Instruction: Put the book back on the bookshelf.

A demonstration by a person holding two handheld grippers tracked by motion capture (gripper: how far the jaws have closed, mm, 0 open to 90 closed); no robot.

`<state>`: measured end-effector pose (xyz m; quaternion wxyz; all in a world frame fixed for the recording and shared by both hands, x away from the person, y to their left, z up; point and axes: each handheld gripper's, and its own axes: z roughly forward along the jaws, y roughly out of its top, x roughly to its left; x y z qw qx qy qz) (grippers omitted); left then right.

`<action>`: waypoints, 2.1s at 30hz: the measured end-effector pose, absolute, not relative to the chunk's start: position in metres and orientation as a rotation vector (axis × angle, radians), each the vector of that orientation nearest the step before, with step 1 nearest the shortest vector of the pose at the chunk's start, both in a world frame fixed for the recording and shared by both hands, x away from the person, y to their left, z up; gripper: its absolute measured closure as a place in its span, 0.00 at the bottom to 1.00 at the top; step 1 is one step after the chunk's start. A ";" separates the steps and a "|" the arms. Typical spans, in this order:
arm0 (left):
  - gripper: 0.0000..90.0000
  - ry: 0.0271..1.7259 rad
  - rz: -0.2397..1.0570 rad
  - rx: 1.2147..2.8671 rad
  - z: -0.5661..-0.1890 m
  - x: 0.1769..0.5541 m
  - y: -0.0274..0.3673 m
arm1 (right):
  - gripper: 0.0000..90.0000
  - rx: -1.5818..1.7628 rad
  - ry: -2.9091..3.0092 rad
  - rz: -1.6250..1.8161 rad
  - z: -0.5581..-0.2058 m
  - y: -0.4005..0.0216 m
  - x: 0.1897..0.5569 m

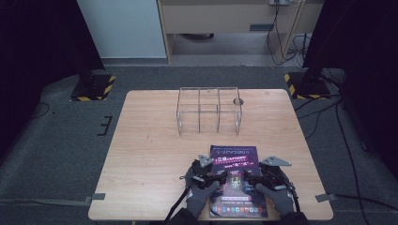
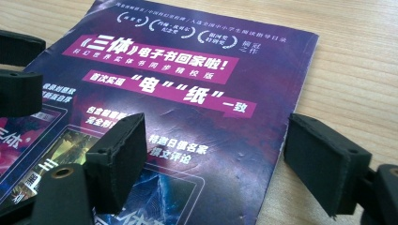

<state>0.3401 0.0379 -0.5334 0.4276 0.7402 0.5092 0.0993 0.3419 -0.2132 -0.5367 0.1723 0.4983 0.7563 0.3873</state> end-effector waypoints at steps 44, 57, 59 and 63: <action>0.32 1.142 0.125 1.628 -0.533 0.341 0.054 | 0.31 1.447 2.123 1.134 -0.537 -0.220 0.343; 0.34 1.235 0.137 1.735 -0.539 0.344 0.056 | 0.32 1.436 2.127 1.123 -0.537 -0.220 0.342; 0.34 1.253 0.133 1.743 -0.539 0.346 0.056 | 0.32 1.434 2.128 1.123 -0.537 -0.220 0.342; 0.35 1.249 0.150 1.762 -0.539 0.345 0.054 | 0.32 1.436 2.124 1.119 -0.537 -0.219 0.342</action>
